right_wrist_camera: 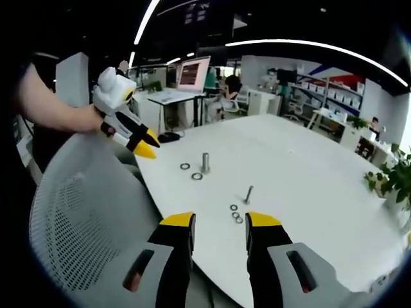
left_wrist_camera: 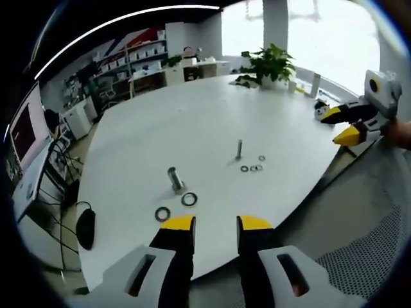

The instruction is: Place the washer onto the threaded stud by aligning its center hole with the stud, sliding it down to the base, and recovering from edge contact or off-axis alignment until the washer reaches the visible bottom stop.

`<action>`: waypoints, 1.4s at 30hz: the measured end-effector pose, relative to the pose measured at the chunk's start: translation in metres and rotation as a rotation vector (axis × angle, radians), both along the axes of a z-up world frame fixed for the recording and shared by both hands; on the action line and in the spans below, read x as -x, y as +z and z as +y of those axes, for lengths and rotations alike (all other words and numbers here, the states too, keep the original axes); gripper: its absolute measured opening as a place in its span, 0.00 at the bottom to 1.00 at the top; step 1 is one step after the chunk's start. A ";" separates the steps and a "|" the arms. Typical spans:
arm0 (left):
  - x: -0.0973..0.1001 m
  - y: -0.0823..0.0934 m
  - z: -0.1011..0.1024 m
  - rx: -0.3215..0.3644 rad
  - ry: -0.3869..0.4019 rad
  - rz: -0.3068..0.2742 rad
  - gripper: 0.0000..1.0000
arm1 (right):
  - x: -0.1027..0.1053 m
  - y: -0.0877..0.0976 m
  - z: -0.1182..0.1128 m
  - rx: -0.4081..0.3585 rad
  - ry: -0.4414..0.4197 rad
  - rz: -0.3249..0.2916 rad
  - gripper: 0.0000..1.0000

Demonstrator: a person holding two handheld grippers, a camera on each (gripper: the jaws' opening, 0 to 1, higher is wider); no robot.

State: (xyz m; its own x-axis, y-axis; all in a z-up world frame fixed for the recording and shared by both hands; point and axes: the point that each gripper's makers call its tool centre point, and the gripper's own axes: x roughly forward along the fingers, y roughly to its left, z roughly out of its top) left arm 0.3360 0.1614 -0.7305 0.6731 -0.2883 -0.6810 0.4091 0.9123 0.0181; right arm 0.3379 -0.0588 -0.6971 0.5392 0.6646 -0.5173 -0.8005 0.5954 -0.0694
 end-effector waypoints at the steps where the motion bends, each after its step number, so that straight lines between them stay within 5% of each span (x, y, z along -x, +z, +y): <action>1: -0.003 0.005 0.004 0.010 0.034 -0.021 0.23 | 0.000 -0.001 0.000 0.002 0.000 0.001 0.33; 14: -0.008 -0.003 0.020 0.053 0.114 0.047 0.27 | -0.002 0.000 -0.004 -0.001 -0.026 0.009 0.33; 16: -0.007 -0.011 0.030 0.077 0.187 0.107 0.27 | -0.001 -0.002 -0.003 0.007 -0.016 0.016 0.33; 19: -0.012 -0.012 0.040 0.138 0.254 0.119 0.28 | -0.003 0.004 -0.005 -0.002 -0.022 -0.023 0.33; 23: -0.016 -0.019 0.053 0.029 0.192 0.141 0.29 | -0.004 0.001 -0.006 -0.006 -0.029 0.004 0.33; 28: -0.029 -0.028 0.055 0.049 0.200 0.159 0.31 | -0.006 0.004 -0.007 -0.008 -0.041 -0.018 0.32; 36: -0.047 -0.059 0.049 -0.067 0.069 0.266 0.32 | -0.007 0.001 -0.010 -0.001 -0.049 -0.010 0.32; 42: -0.057 -0.076 0.045 -0.091 0.082 0.309 0.33 | -0.007 0.000 -0.010 0.010 -0.049 -0.009 0.31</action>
